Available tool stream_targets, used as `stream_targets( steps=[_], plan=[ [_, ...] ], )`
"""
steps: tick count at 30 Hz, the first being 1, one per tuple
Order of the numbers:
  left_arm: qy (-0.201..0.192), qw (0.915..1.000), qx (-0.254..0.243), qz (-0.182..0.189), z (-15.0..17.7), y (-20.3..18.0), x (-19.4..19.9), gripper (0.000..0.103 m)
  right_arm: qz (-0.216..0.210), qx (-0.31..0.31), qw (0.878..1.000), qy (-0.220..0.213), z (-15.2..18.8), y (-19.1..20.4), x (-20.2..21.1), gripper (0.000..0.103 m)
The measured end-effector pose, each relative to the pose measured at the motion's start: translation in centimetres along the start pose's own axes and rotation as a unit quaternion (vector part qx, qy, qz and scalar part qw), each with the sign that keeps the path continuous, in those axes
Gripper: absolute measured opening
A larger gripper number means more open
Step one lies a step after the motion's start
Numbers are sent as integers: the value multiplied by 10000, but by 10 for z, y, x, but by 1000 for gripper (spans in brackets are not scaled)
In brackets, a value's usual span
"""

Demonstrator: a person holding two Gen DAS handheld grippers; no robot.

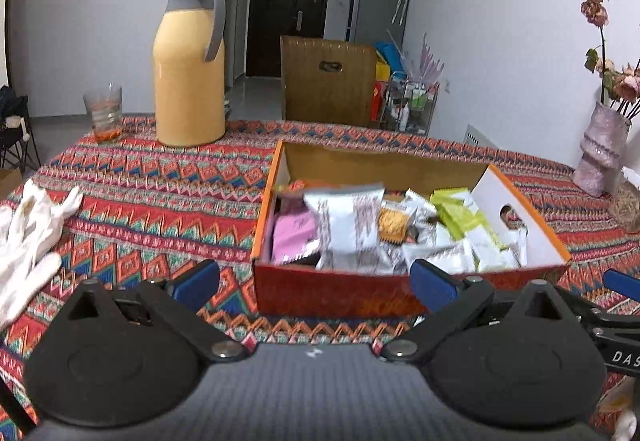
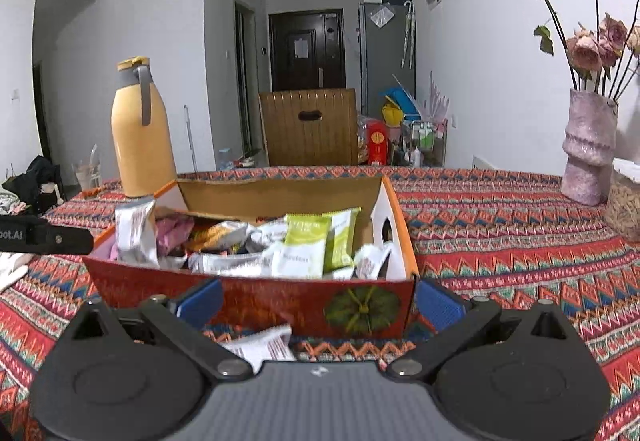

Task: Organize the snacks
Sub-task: 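Move both tools back to the loose packets beside the box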

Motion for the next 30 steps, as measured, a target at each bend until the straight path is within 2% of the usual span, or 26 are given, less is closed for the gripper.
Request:
stream_targets(
  steps=[5, 11, 17, 30],
  plan=[
    [172, 9998, 52, -57, 18, 7, -8, 103, 22, -25, 9997, 222, 17, -3, -2, 103],
    [148, 9999, 19, -69, 27, 11, -16, 103, 41, -42, 9991, 414, 32, -5, -5, 103],
    [113, 9999, 25, -67, 32, 13, -21, 103, 0, 9, 9991, 433, 35, -3, -12, 103],
    [227, 9997, 80, 73, 41, 14, -26, 103, 52, 177, 9963, 843, 43, 3, -31, 103]
  ],
)
Point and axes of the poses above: each gripper's, at about its wrist camera, not at the fingertips, and x roughly against the way its jaws point, y to its left, z to its underside, the point moved 9 cm from there along -x, roughly the way its jaws point, and after that the axes turned 6 degrees about z, right-handed, at the moved point
